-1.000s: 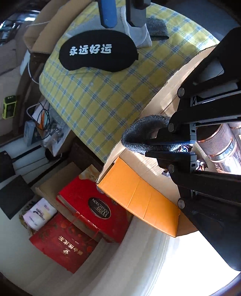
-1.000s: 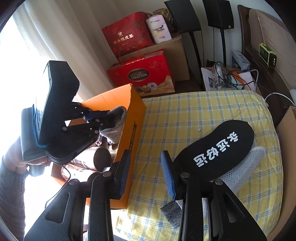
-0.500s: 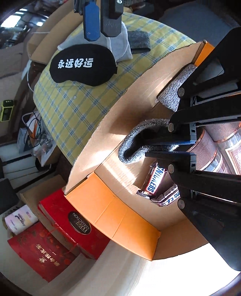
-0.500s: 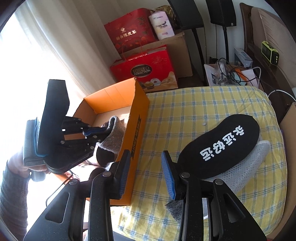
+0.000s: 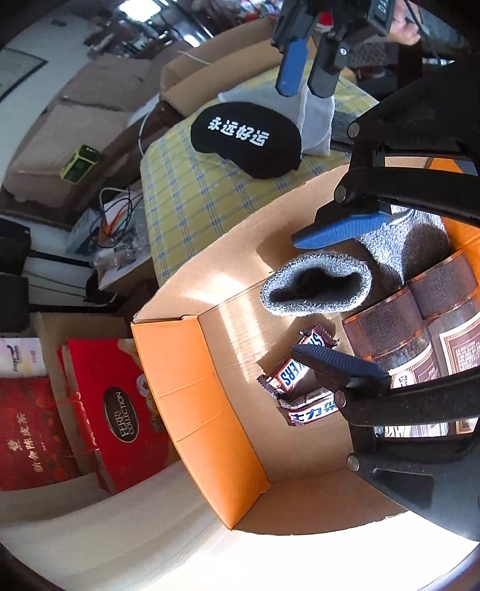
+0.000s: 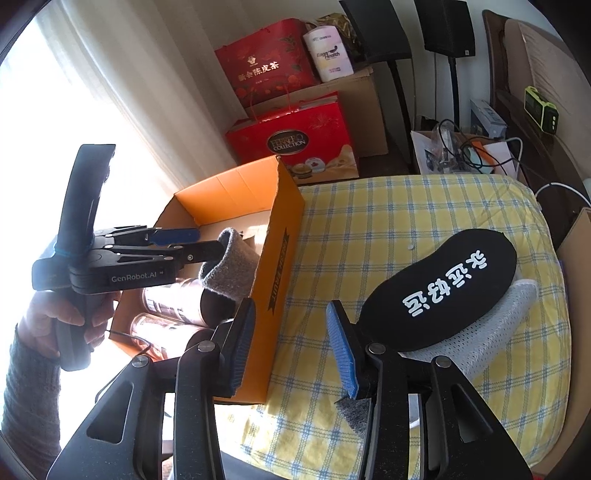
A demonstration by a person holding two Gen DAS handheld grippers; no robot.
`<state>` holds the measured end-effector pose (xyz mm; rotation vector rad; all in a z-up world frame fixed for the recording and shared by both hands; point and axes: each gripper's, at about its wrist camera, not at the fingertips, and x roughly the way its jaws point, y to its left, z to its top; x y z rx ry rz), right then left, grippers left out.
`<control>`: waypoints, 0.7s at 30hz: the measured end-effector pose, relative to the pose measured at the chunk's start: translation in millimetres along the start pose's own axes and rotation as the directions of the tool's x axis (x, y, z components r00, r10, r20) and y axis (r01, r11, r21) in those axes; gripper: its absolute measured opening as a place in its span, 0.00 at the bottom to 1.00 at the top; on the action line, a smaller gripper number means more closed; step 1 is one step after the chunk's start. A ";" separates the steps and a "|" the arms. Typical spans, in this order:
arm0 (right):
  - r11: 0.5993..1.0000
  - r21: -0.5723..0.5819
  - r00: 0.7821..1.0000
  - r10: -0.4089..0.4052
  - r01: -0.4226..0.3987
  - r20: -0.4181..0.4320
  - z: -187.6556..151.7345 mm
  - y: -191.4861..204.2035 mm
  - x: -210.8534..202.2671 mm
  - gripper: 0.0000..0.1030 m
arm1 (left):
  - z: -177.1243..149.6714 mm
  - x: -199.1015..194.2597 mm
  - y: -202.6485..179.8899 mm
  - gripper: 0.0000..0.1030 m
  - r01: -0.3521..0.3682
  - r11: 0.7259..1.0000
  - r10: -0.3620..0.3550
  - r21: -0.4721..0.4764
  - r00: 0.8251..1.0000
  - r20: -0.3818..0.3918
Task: Organize objects
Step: 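Lower the dark grey sock into the box and open the left gripper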
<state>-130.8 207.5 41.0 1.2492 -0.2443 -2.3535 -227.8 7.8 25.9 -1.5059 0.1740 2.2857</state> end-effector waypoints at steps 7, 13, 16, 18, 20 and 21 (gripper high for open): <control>1.000 0.006 1.000 -0.004 0.005 -0.012 -5.3 -5.6 -0.8 0.41 | 0.3 9.8 13.2 0.60 0.114 0.983 -0.118 -0.143 0.993 -0.023; 1.000 0.019 1.000 -0.007 0.007 -0.015 -5.2 -12.5 0.2 0.41 | 4.0 21.6 3.9 0.50 0.037 0.995 -0.044 -0.096 0.996 -0.072; 1.000 0.015 1.000 -0.009 0.009 -0.015 -5.6 -12.1 0.0 0.41 | 4.0 25.4 -2.9 0.22 0.020 0.998 -0.025 -0.064 0.997 -0.079; 1.000 0.011 1.000 -0.011 0.011 -0.020 -5.5 -11.2 1.0 0.41 | 3.5 24.4 -6.6 0.12 0.013 0.999 -0.016 -0.046 0.998 -0.061; 1.000 0.006 1.000 -0.011 0.011 -0.021 -5.3 -11.2 1.1 0.41 | 3.0 20.7 -12.7 0.09 -0.022 1.000 0.022 0.001 0.999 -0.026; 1.000 0.004 1.000 -0.011 0.011 -0.020 -5.5 -11.2 0.9 0.41 | 2.9 17.0 -18.5 0.09 -0.043 0.998 0.043 0.045 0.999 0.003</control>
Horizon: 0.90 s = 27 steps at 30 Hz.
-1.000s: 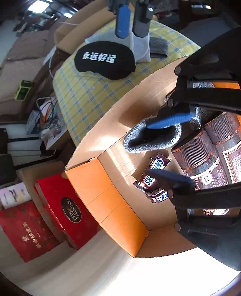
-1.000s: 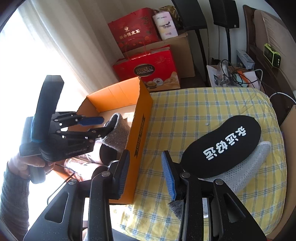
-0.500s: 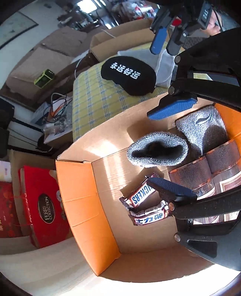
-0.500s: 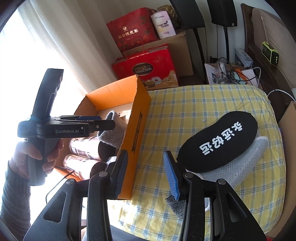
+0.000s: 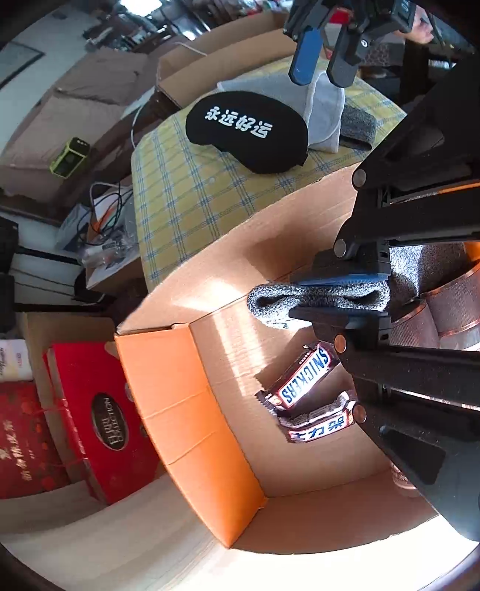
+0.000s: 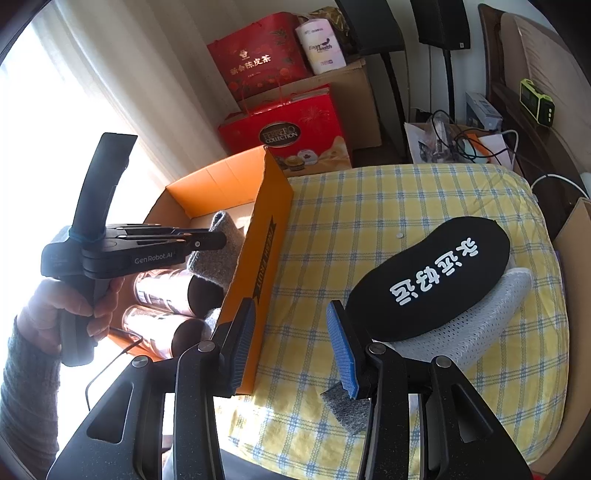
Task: Organize objects
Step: 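Lower the dark grey sock into the box and open the left gripper, then move the right gripper to the black eye mask on the bed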
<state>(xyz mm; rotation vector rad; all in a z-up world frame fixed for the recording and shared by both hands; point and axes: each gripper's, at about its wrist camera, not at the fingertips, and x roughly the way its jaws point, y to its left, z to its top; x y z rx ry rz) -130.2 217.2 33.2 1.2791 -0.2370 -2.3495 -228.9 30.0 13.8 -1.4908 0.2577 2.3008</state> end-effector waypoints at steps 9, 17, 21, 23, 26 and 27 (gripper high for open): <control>1.000 0.007 1.000 -0.003 0.003 0.011 -2.1 -3.4 -0.8 0.43 | -20.4 6.5 -61.4 0.09 -0.355 0.840 0.297 0.410 0.934 0.201; 1.000 0.014 1.000 -0.008 0.007 0.004 -5.2 -8.2 -1.3 0.43 | -28.7 25.4 -63.4 0.23 -0.110 0.926 0.118 0.361 0.993 0.000; 1.000 0.024 1.000 -0.009 0.009 0.006 -4.9 -11.5 -2.2 0.44 | -27.3 21.4 -45.4 0.41 0.032 0.966 -0.014 0.255 0.997 -0.075; 1.000 0.028 1.000 -0.009 0.009 0.011 -5.5 -13.1 -4.3 0.44 | -26.0 14.4 -31.1 0.56 0.089 0.979 -0.077 0.186 0.994 -0.071; 0.999 0.032 1.000 -0.012 0.012 0.018 -5.0 -17.0 -8.5 0.44 | -22.6 1.7 -5.9 0.58 0.140 0.988 -0.138 0.061 0.990 -0.039; 0.999 0.033 1.000 -0.014 0.013 0.020 -4.8 -18.1 -10.2 0.45 | -21.6 -3.9 1.4 0.61 0.152 0.988 -0.152 0.026 0.988 -0.017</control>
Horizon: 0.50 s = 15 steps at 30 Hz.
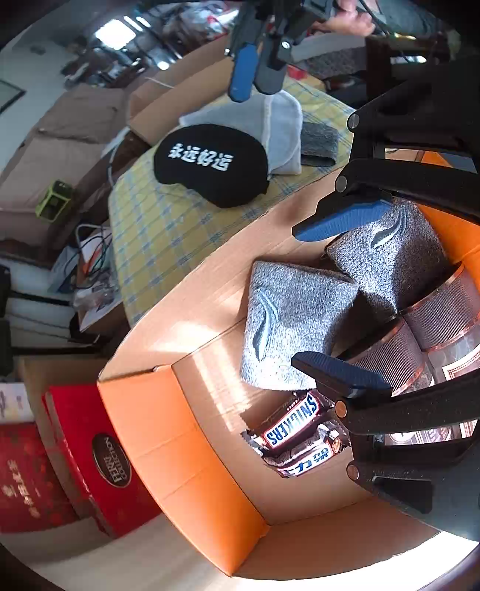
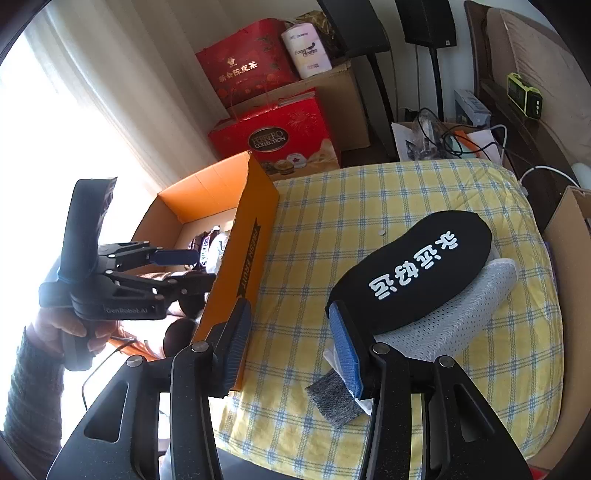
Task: Organize objects
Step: 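Move the right gripper to the black eye mask on the bed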
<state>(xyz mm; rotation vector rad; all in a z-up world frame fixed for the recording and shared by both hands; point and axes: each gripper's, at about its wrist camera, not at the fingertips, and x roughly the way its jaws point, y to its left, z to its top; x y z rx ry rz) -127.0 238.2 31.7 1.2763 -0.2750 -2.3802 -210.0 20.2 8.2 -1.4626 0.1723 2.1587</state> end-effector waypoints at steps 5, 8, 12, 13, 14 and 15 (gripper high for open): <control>0.999 -0.007 0.999 -0.032 0.033 0.010 0.6 -7.4 -8.5 0.61 | -1.7 -27.4 14.8 0.81 0.013 0.994 -0.003 -0.109 0.996 0.088; 0.999 0.000 0.999 -0.051 0.051 0.011 1.1 -15.5 -12.9 0.67 | -4.5 -37.4 12.4 0.81 0.032 0.990 -0.017 -0.134 0.993 0.117; 0.996 0.009 0.996 -0.087 0.087 0.012 0.9 -25.6 -19.8 0.75 | -5.1 -40.5 1.7 0.82 0.052 0.986 -0.031 -0.162 0.991 0.128; 0.995 0.010 0.995 -0.096 0.096 0.012 0.2 -27.7 -21.4 0.77 | -5.2 -40.7 -1.4 0.83 0.054 0.984 -0.032 -0.169 0.991 0.128; 0.995 0.011 0.995 -0.104 0.104 0.012 -0.5 -30.2 -22.9 0.79 | -4.9 -40.0 -4.9 0.83 0.058 0.982 -0.037 -0.179 0.992 0.122; 0.994 0.012 0.994 -0.112 0.111 0.013 -1.1 -32.7 -24.7 0.81 | -4.5 -39.2 -7.3 0.83 0.075 0.979 -0.054 -0.187 0.992 0.115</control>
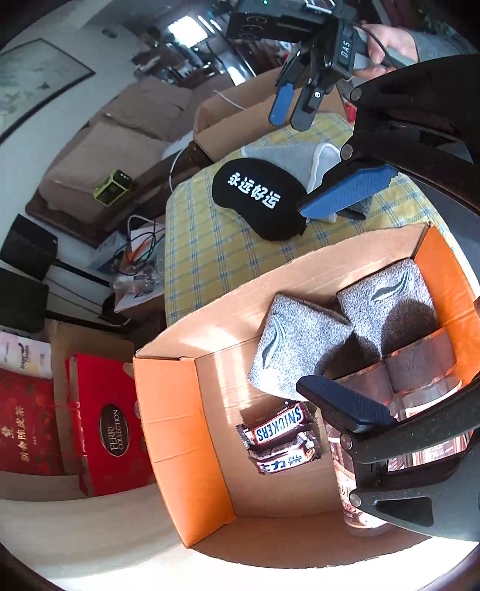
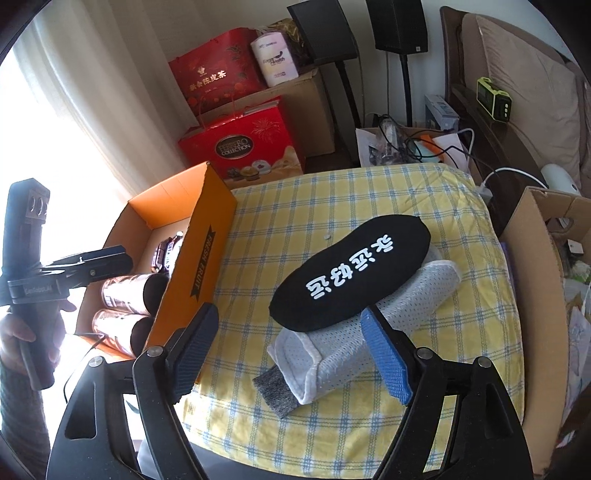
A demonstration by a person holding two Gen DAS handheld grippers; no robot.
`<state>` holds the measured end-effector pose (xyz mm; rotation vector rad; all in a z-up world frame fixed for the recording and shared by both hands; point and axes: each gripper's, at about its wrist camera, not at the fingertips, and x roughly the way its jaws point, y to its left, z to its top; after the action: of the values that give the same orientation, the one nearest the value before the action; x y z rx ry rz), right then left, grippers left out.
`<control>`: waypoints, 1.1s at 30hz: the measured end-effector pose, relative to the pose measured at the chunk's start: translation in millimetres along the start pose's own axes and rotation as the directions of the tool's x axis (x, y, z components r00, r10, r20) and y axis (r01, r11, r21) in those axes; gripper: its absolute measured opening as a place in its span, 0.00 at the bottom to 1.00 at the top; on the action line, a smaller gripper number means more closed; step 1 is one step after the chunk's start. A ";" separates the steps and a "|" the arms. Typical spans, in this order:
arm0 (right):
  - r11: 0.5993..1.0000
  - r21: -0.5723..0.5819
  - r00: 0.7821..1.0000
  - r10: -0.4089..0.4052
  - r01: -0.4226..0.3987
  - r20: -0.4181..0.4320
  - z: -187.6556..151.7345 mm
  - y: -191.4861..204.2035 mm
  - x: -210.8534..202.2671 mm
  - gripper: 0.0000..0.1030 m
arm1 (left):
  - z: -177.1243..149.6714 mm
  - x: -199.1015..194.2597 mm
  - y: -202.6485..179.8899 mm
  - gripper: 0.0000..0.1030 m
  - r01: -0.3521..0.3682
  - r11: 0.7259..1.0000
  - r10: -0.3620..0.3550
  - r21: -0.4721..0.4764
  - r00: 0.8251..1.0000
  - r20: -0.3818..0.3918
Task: Organize objects
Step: 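Move the right gripper to the black eye mask on the bed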
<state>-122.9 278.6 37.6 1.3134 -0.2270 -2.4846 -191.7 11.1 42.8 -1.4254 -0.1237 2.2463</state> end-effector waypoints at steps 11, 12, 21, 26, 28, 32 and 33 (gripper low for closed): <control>0.997 0.049 0.998 -0.068 0.067 0.010 7.5 -40.4 -16.0 0.84 | -6.3 0.9 -56.9 0.97 0.021 1.000 -0.021 0.016 1.000 0.007; 0.996 0.060 0.997 -0.070 0.070 0.011 8.9 -45.2 -17.0 0.84 | -6.6 2.6 -62.9 0.97 0.031 0.999 -0.031 0.013 0.999 0.005; 0.985 0.167 0.999 -0.042 0.045 -0.016 -2.2 -80.1 -7.0 0.84 | -15.1 29.6 -113.4 0.97 0.090 0.996 -0.089 0.028 0.996 -0.023; 0.975 0.224 0.999 -0.001 0.008 -0.034 -11.0 -90.2 6.5 0.81 | -18.3 45.6 -126.1 0.97 0.094 0.995 -0.093 0.017 0.995 -0.039; 0.970 0.243 0.999 0.025 -0.014 -0.041 -13.6 -90.7 13.8 0.77 | -19.4 50.9 -126.4 0.97 0.100 0.995 -0.100 -0.010 0.994 -0.039; 0.959 0.279 0.996 0.073 -0.055 -0.054 -15.9 -91.3 29.9 0.60 | -16.9 61.6 -129.0 0.97 0.092 0.995 -0.094 -0.039 0.995 -0.039; 0.957 0.286 0.996 0.076 -0.057 -0.056 -16.5 -91.7 32.9 0.57 | -15.2 64.1 -130.2 0.97 0.086 0.996 -0.087 -0.040 0.996 -0.037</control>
<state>-145.4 353.0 -23.4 1.4682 -0.6225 -2.4131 -156.3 151.4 24.4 -1.4547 -0.2128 2.1560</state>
